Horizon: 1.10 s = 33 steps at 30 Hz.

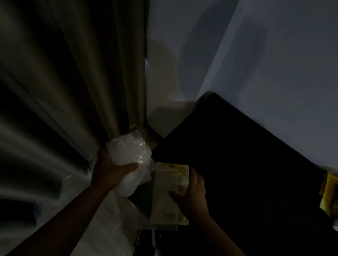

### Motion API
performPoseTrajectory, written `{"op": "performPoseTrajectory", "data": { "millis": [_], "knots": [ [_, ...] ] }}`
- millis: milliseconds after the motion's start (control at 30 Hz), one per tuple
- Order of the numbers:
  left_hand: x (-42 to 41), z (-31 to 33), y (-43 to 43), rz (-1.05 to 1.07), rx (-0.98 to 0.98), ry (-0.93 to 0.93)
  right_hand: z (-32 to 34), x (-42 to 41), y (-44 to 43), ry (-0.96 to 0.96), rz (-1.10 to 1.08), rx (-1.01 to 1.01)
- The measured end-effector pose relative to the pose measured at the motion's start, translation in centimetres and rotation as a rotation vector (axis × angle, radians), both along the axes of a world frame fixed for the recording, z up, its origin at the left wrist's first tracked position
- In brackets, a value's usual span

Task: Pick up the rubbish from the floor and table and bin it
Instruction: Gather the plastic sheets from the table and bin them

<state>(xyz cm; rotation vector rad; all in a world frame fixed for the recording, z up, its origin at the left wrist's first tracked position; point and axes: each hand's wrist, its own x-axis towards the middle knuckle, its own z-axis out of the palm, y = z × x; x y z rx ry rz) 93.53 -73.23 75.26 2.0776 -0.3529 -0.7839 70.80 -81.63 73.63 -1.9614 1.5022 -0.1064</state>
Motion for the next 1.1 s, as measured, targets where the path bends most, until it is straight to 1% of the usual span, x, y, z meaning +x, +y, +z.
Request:
{"op": "performPoseTrajectory", "data": {
  "millis": [100,200,300,400,467,567,633,700,767,867,933,1000,1100],
  "knots": [
    [0.1,-0.2,0.3,-0.016,0.013,-0.021,-1.4,1.3,0.6,0.131,0.068,0.110],
    [0.1,-0.2,0.9,0.024,0.066,-0.060,-2.4,2.9,1.4,0.247,0.094,0.170],
    [0.4,0.0,1.7,0.024,0.072,-0.065,-3.4,4.0,2.2,0.277,0.091,0.120],
    [0.5,0.2,2.3,0.016,0.102,-0.066,-4.2,3.9,2.3,0.353,0.127,0.052],
    [0.5,0.2,2.5,0.019,0.100,-0.055,-4.2,3.7,2.2,0.308,0.097,0.039],
    [0.1,0.1,2.5,0.013,0.100,-0.046,-3.9,3.3,2.2,0.163,0.042,0.035],
    [-0.3,-0.1,2.4,0.003,0.097,-0.036,-3.4,2.9,1.9,0.084,0.059,0.036],
    [-0.7,-0.1,2.1,-0.028,0.082,-0.012,-2.7,2.2,1.0,0.059,0.078,0.070],
    [-1.2,0.1,1.3,-0.075,0.053,0.014,-1.3,1.0,0.0,0.004,0.022,0.115],
    [-2.6,0.7,-0.5,-0.100,0.017,0.033,0.8,-2.1,-1.3,-0.037,0.001,0.059],
    [-3.9,1.4,-2.2,-0.140,0.008,0.035,2.1,-4.9,-1.9,-0.053,-0.030,0.068],
    [-5.6,2.3,-4.1,-0.190,-0.023,0.059,3.1,-8.3,-2.2,-0.137,-0.135,0.163],
    [-8.9,3.7,-6.9,-0.299,-0.051,0.044,4.7,-13.6,-2.0,-0.305,-0.402,0.280]
  ]
}}
